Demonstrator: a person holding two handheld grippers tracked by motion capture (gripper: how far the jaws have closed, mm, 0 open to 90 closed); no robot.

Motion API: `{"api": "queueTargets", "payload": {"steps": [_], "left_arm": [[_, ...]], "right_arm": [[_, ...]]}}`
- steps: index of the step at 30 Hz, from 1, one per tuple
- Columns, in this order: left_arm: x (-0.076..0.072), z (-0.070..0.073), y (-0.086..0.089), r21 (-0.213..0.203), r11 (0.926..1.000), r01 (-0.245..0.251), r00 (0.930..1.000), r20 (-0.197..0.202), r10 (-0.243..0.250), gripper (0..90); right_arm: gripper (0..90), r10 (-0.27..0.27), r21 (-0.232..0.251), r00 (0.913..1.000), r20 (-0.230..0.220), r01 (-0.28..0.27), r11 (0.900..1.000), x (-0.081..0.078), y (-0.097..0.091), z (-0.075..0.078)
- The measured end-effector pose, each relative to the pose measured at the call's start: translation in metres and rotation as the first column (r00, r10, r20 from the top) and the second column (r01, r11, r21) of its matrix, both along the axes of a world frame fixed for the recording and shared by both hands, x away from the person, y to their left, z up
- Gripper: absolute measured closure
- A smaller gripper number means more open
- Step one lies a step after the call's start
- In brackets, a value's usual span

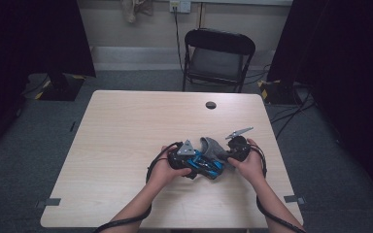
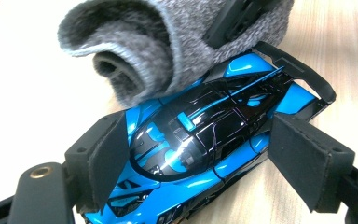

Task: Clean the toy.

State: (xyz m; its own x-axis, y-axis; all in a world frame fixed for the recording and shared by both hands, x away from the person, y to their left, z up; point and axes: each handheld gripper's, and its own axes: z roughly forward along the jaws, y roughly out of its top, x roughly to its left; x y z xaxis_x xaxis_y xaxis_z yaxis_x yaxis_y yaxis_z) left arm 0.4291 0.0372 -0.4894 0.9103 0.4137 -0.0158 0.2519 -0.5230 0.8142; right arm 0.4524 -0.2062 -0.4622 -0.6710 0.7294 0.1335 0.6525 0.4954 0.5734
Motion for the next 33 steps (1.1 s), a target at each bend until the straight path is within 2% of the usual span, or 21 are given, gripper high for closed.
{"api": "queueTargets", "payload": {"steps": [5, 13, 16, 18, 20, 24, 27, 29, 33], "left_arm": [[0.000, 0.000, 0.000, 0.003, 1.0000, 0.000, 1.0000, 0.000, 0.000, 20.1], [-0.001, 0.000, 0.000, 0.003, 1.0000, -0.004, 1.0000, 0.002, 0.004, 20.1], [-0.001, 0.000, 0.001, 0.012, 0.9999, -0.002, 1.0000, 0.009, 0.001, 20.4], [0.000, -0.001, 0.002, 0.038, 0.9993, -0.004, 0.9999, 0.012, 0.004, 19.4], [0.000, -0.002, 0.003, 0.011, 0.9999, -0.009, 1.0000, 0.005, 0.009, 18.8], [0.000, -0.003, 0.003, 0.005, 0.9999, -0.009, 0.9999, 0.009, 0.009, 18.8], [0.000, -0.002, 0.003, 0.010, 0.9999, -0.009, 0.9999, 0.005, 0.009, 18.8], [0.000, -0.002, 0.003, 0.016, 0.9999, -0.006, 1.0000, 0.005, 0.006, 18.8], [0.000, -0.001, 0.002, 0.020, 0.9998, -0.007, 1.0000, 0.002, 0.006, 18.8]], "right_arm": [[72.7, 0.000, -0.011, 0.9999, -0.011, 0.000, 0.9999, -0.007, -0.014, 0.001], [72.7, 0.008, -0.010, 0.9996, -0.027, -0.008, 0.9999, -0.017, -0.025, 0.001], [72.7, 0.017, -0.012, 0.9994, -0.029, -0.018, 0.9998, -0.021, -0.028, 0.002], [72.7, 0.016, -0.012, 0.9994, -0.031, -0.016, 0.9998, -0.024, -0.030, 0.003], [72.7, 0.017, -0.012, 0.9995, -0.028, -0.017, 0.9998, -0.027, -0.033, 0.003], [72.7, -0.009, -0.015, 0.9996, -0.027, 0.008, 0.9999, -0.030, -0.040, 0.005], [72.7, -0.043, -0.012, 0.9991, 0.000, 0.043, 0.9990, -0.028, -0.048, 0.009], [72.7, -0.071, 0.027, 0.9974, -0.003, 0.071, 0.9971, -0.022, -0.052, 0.013], [72.7, -0.097, 0.028, 0.9950, 0.023, 0.097, 0.9949, -0.009, -0.043, 0.020]]}}
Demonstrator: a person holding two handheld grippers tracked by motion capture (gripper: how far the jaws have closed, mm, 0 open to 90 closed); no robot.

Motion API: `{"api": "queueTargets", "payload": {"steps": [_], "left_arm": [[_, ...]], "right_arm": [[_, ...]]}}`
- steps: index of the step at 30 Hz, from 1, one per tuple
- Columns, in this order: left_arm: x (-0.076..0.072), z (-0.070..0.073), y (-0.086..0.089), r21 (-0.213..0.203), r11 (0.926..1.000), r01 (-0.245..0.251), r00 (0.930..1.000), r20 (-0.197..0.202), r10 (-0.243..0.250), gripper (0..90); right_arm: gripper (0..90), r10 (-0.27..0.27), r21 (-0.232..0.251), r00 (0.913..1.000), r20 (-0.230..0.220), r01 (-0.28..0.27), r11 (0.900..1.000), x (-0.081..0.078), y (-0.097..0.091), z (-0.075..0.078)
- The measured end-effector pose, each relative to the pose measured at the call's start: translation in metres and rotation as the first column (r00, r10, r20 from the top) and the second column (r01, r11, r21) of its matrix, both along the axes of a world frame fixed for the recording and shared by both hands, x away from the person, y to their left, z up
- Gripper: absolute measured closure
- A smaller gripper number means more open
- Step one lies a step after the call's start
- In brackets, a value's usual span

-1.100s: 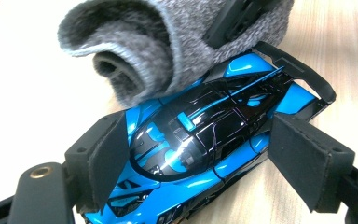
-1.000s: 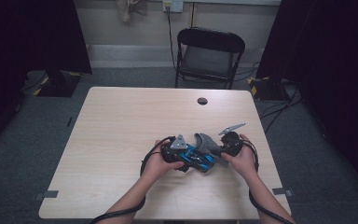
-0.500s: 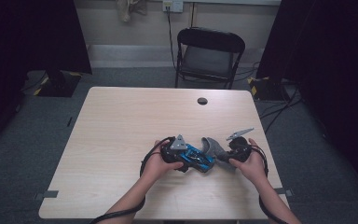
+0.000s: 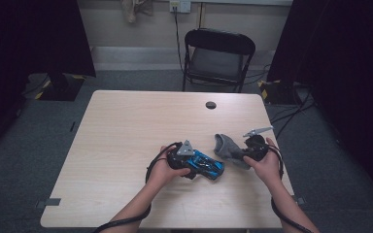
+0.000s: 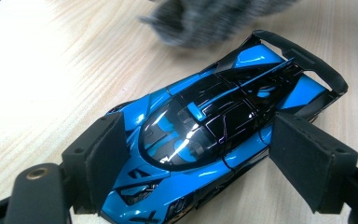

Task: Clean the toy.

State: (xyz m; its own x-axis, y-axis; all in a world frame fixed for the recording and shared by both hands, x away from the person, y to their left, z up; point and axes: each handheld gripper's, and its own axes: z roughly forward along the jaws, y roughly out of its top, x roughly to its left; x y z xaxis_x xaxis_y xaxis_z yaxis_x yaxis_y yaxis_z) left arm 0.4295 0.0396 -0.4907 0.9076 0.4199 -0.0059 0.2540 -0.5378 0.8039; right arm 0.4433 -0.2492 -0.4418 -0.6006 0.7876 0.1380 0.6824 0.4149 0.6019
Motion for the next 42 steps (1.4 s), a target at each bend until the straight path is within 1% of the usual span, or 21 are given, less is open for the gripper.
{"api": "queueTargets", "payload": {"steps": [2, 4, 6, 9, 10, 11, 12, 13, 15, 16, 17, 18, 20, 22, 23, 26, 31, 39, 42], "left_arm": [[0.000, 0.000, 0.000, -0.001, 1.0000, 0.002, 1.0000, 0.000, -0.002, 18.8], [0.000, 0.000, 0.000, -0.003, 1.0000, 0.003, 1.0000, -0.001, -0.003, 18.8], [0.000, -0.001, 0.000, -0.011, 0.9999, 0.003, 1.0000, 0.001, -0.003, 18.8], [0.000, -0.001, 0.001, -0.014, 0.9999, 0.005, 1.0000, 0.003, -0.005, 18.8], [0.000, -0.001, 0.001, -0.021, 0.9998, 0.004, 1.0000, 0.001, -0.004, 18.8], [0.000, -0.001, 0.001, -0.014, 0.9999, 0.007, 1.0000, 0.004, -0.007, 18.8], [0.000, -0.002, 0.001, -0.019, 0.9998, 0.004, 1.0000, 0.003, -0.004, 18.8], [0.000, -0.002, 0.001, -0.018, 0.9998, 0.005, 1.0000, 0.004, -0.005, 18.8], [0.000, -0.002, 0.001, -0.016, 0.9999, 0.005, 1.0000, 0.005, -0.005, 18.8], [0.000, -0.002, 0.001, -0.017, 0.9998, 0.005, 1.0000, 0.005, -0.005, 18.9], [0.000, -0.002, 0.001, -0.019, 0.9998, 0.004, 1.0000, 0.003, -0.004, 18.9], [0.000, -0.002, 0.001, -0.019, 0.9998, 0.004, 1.0000, 0.003, -0.004, 18.9], [0.000, -0.002, 0.001, -0.020, 0.9998, 0.003, 1.0000, 0.003, -0.003, 18.9], [-0.001, -0.002, 0.001, -0.025, 0.9997, 0.001, 1.0000, 0.002, -0.001, 18.9], [-0.001, -0.002, 0.000, -0.026, 0.9997, 0.000, 1.0000, 0.002, 0.000, 18.9], [0.000, -0.001, 0.000, -0.015, 0.9999, 0.004, 1.0000, 0.004, -0.004, 18.9], [0.000, -0.001, 0.000, -0.013, 0.9999, 0.003, 1.0000, 0.002, -0.003, 18.9], [0.000, -0.001, 0.000, -0.013, 0.9999, 0.000, 1.0000, -0.001, 0.000, 19.0], [0.000, -0.001, 0.000, -0.006, 1.0000, 0.003, 1.0000, 0.000, -0.003, 18.9]], "right_arm": [[72.7, 0.000, 0.003, 0.9999, 0.013, 0.000, 1.0000, 0.009, 0.009, 0.002], [72.7, -0.012, 0.005, 0.9996, 0.027, 0.012, 0.9999, 0.016, 0.019, 0.002], [72.6, -0.004, 0.013, 0.9995, 0.033, 0.004, 0.9999, 0.026, 0.035, 0.001], [72.5, 0.004, 0.016, 0.9996, 0.028, -0.005, 0.9999, 0.033, 0.051, -0.003], [72.5, 0.008, 0.019, 0.9995, 0.030, -0.008, 0.9998, 0.035, 0.058, -0.004], [72.5, 0.012, 0.024, 0.9995, 0.030, -0.013, 0.9996, 0.036, 0.064, -0.005], [72.5, 0.028, 0.026, 0.9993, 0.026, -0.029, 0.9992, 0.038, 0.072, -0.008], [72.5, 0.041, 0.018, 0.9989, 0.022, -0.041, 0.9990, 0.039, 0.079, -0.010], [72.4, 0.061, 0.024, 0.9979, 0.024, -0.061, 0.9978, 0.040, 0.086, -0.014], [72.3, 0.071, 0.025, 0.9973, 0.016, -0.072, 0.9971, 0.041, 0.089, -0.015], [72.3, 0.080, 0.012, 0.9968, 0.003, -0.080, 0.9968, 0.040, 0.092, -0.016], [72.3, 0.100, -0.014, 0.9950, 0.007, -0.100, 0.9949, 0.039, 0.095, -0.019], [72.3, 0.115, -0.028, 0.9934, 0.003, -0.114, 0.9930, 0.038, 0.095, -0.020], [72.3, 0.115, -0.023, 0.9934, -0.002, -0.115, 0.9931, 0.037, 0.091, -0.021], [72.3, 0.125, -0.021, 0.9921, -0.009, -0.125, 0.9919, 0.036, 0.088, -0.021], [72.4, 0.138, -0.021, 0.9904, -0.010, -0.138, 0.9902, 0.033, 0.080, -0.022], [72.4, 0.134, -0.020, 0.9910, -0.004, -0.134, 0.9908, 0.025, 0.068, -0.023], [72.4, 0.113, -0.013, 0.9933, -0.022, -0.113, 0.9935, 0.015, 0.050, -0.022], [72.4, 0.111, -0.011, 0.9938, -0.010, -0.111, 0.9937, 0.011, 0.045, -0.023]]}}
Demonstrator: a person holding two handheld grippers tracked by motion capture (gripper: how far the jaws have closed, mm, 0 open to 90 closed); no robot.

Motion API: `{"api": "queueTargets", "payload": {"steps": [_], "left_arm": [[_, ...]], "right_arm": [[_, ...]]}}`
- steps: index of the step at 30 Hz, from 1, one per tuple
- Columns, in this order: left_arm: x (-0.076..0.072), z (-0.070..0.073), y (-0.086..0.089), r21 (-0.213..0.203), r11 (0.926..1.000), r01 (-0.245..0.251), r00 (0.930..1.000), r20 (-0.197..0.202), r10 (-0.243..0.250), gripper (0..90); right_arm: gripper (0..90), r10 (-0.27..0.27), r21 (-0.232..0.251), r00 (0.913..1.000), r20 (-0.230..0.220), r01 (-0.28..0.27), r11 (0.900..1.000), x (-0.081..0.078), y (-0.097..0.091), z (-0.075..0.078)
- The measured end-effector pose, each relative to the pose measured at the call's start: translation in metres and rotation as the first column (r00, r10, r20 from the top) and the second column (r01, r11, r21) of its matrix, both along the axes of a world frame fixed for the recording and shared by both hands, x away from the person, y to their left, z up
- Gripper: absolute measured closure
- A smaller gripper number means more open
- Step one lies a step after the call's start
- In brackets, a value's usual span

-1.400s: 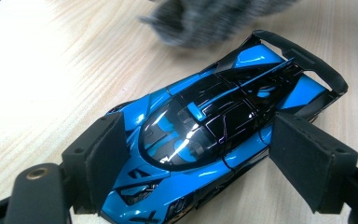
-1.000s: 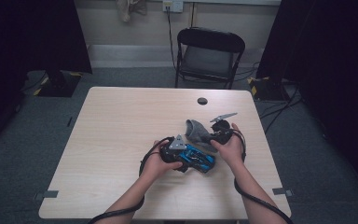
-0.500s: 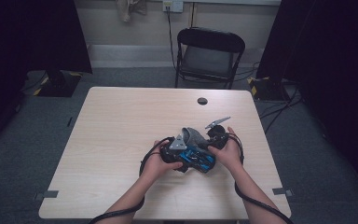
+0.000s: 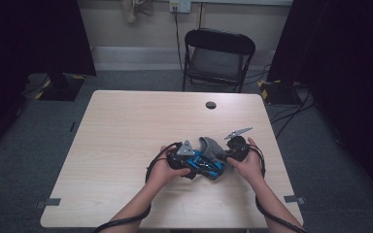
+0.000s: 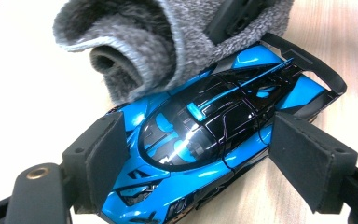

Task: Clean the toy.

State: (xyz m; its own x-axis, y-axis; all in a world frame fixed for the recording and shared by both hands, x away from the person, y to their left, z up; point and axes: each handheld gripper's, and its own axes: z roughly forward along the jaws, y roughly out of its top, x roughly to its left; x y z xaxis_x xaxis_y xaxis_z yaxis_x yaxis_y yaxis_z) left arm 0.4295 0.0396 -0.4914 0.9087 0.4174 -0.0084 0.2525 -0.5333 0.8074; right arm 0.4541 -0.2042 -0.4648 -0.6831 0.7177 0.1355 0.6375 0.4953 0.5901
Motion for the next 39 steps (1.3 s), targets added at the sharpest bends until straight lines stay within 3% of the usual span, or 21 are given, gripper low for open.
{"api": "queueTargets", "payload": {"steps": [16, 18, 26, 29, 39], "left_arm": [[0.000, -0.001, 0.001, -0.010, 0.9999, 0.008, 0.9999, 0.007, -0.008, 19.0], [0.001, 0.000, 0.002, 0.007, 0.9998, 0.020, 0.9996, 0.018, -0.020, 19.0], [-0.002, 0.009, 0.007, 0.010, 0.9996, 0.028, 0.9996, -0.006, -0.027, 20.6], [-0.004, 0.013, 0.013, -0.010, 0.9998, 0.020, 0.9996, -0.022, -0.020, 19.8], [-0.016, 0.019, 0.052, 0.010, 0.9997, -0.021, 0.9986, -0.049, 0.021, 19.3]], "right_arm": [[72.2, -0.046, -0.017, 0.9989, 0.003, 0.046, 0.9988, -0.017, -0.038, 0.001], [72.1, -0.055, -0.014, 0.9985, 0.006, 0.055, 0.9984, -0.017, -0.041, 0.000], [72.0, -0.056, -0.030, 0.9984, 0.006, 0.056, 0.9980, -0.016, -0.042, 0.003], [72.0, -0.057, -0.036, 0.9984, 0.005, 0.057, 0.9977, -0.014, -0.042, 0.005], [72.0, -0.068, -0.032, 0.9971, 0.035, 0.069, 0.9971, -0.008, -0.041, 0.025]]}}
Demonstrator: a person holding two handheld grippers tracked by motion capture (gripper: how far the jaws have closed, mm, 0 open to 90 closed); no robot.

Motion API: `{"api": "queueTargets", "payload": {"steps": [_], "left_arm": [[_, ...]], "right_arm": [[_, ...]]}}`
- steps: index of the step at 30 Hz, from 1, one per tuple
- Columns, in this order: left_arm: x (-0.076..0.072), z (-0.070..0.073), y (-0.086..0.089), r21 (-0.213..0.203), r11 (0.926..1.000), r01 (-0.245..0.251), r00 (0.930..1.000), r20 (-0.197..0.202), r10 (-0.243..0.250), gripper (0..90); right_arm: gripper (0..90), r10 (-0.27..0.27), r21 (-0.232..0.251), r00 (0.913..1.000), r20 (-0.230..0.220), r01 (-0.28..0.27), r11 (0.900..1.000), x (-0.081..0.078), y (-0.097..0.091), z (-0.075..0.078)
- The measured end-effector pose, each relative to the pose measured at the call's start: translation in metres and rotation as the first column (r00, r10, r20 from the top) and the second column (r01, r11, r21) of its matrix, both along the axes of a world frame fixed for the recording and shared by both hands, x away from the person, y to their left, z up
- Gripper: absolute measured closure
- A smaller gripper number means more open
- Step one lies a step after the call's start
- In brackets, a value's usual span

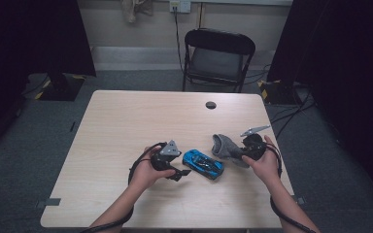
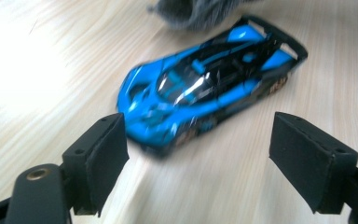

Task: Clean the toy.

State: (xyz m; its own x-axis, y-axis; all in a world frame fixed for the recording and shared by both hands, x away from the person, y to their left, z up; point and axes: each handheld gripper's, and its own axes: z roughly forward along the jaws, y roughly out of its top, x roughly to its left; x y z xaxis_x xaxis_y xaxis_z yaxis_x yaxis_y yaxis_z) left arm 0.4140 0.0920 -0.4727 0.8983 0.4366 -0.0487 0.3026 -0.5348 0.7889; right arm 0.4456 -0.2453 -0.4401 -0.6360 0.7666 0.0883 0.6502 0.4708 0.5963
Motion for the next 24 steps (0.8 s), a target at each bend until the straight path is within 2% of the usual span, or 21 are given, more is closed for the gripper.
{"api": "queueTargets", "payload": {"steps": [6, 12, 16, 20, 24], "left_arm": [[-0.008, 0.000, 0.023, 0.015, 0.9997, -0.019, 0.9998, -0.002, 0.019, 19.0], [-0.016, -0.009, 0.047, 0.038, 0.9980, -0.051, 0.9984, -0.023, 0.052, 18.1], [-0.022, -0.017, 0.064, 0.043, 0.9960, -0.078, 0.9960, -0.042, 0.079, 18.1], [-0.028, -0.019, 0.076, 0.072, 0.9936, -0.087, 0.9950, -0.043, 0.090, 18.1], [-0.035, -0.020, 0.088, 0.069, 0.9921, -0.105, 0.9932, -0.042, 0.108, 18.2]], "right_arm": [[72.0, 0.006, 0.010, 0.9998, 0.018, -0.006, 0.9999, 0.005, 0.009, 0.012], [72.0, 0.033, 0.023, 0.9987, 0.039, -0.034, 0.9992, 0.008, 0.025, 0.022], [72.0, 0.057, 0.026, 0.9971, 0.049, -0.058, 0.9980, 0.011, 0.039, 0.028], [72.0, 0.086, 0.028, 0.9948, 0.054, -0.088, 0.9957, 0.013, 0.056, 0.031], [72.0, 0.120, 0.026, 0.9910, 0.060, -0.122, 0.9922, 0.016, 0.076, 0.034]]}}
